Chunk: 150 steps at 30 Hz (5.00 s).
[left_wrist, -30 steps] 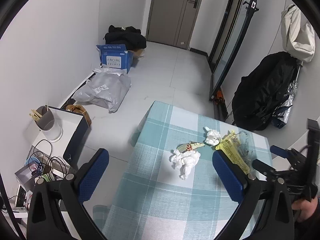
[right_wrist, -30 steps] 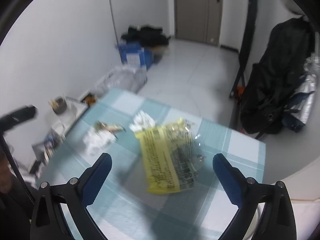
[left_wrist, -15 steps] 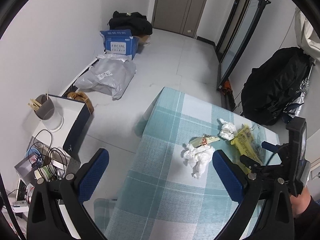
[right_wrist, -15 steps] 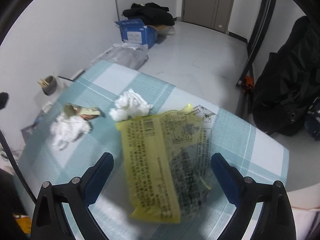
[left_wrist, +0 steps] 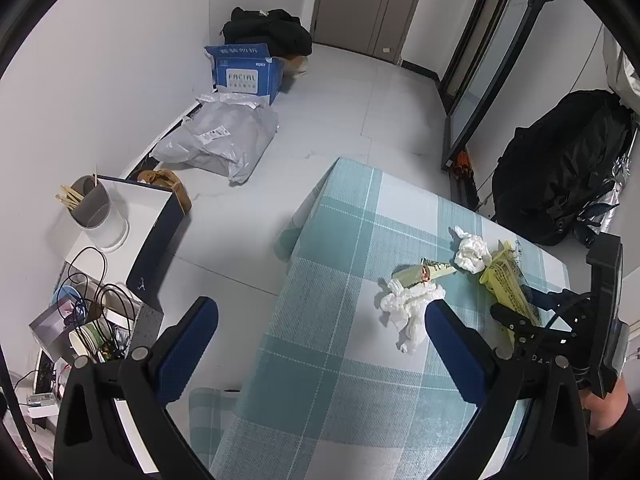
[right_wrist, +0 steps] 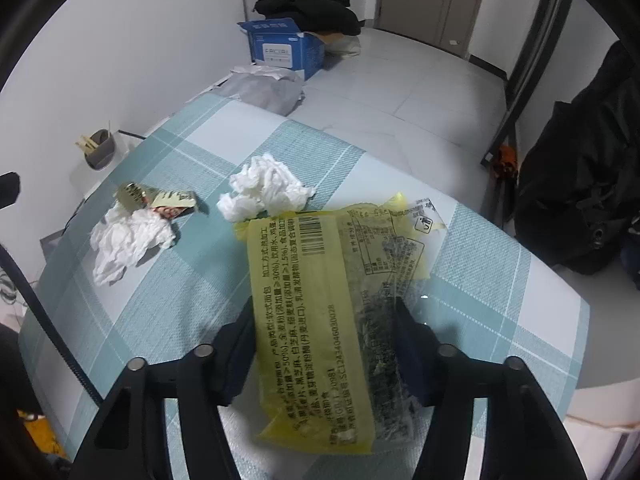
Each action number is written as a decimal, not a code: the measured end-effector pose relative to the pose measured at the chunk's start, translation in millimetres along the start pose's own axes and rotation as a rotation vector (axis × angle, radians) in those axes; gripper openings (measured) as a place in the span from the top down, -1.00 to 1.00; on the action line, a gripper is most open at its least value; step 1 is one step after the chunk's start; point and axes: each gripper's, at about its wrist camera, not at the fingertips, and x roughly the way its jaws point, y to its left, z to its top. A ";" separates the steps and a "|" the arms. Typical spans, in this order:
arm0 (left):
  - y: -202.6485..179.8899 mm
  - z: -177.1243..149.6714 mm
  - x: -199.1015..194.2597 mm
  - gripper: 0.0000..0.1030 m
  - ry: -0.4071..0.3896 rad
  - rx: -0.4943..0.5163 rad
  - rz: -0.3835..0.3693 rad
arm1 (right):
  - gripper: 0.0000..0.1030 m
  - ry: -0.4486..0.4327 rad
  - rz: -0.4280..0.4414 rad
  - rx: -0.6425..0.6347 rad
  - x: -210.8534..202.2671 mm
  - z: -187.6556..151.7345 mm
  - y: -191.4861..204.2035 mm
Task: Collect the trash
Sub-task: 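Lower the right gripper onto the yellow plastic bag and close it, then grasp the white crumpled tissue with the left gripper while the right gripper holds the bag, then carry the yellow bag and white tissue over the white bin with both grippers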
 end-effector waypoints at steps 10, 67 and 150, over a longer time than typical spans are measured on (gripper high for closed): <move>-4.2 -4.6 9.3 -0.97 0.028 0.030 0.013 | 0.50 -0.016 0.058 0.029 -16.3 -15.0 -11.5; -73.1 -9.2 58.5 0.66 0.187 0.236 0.022 | 0.62 -0.171 0.138 0.046 -95.5 -47.3 -37.1; -211.6 -34.9 -139.7 0.83 -0.149 0.413 -0.589 | 0.62 -0.506 0.013 0.364 -327.8 -130.5 -121.7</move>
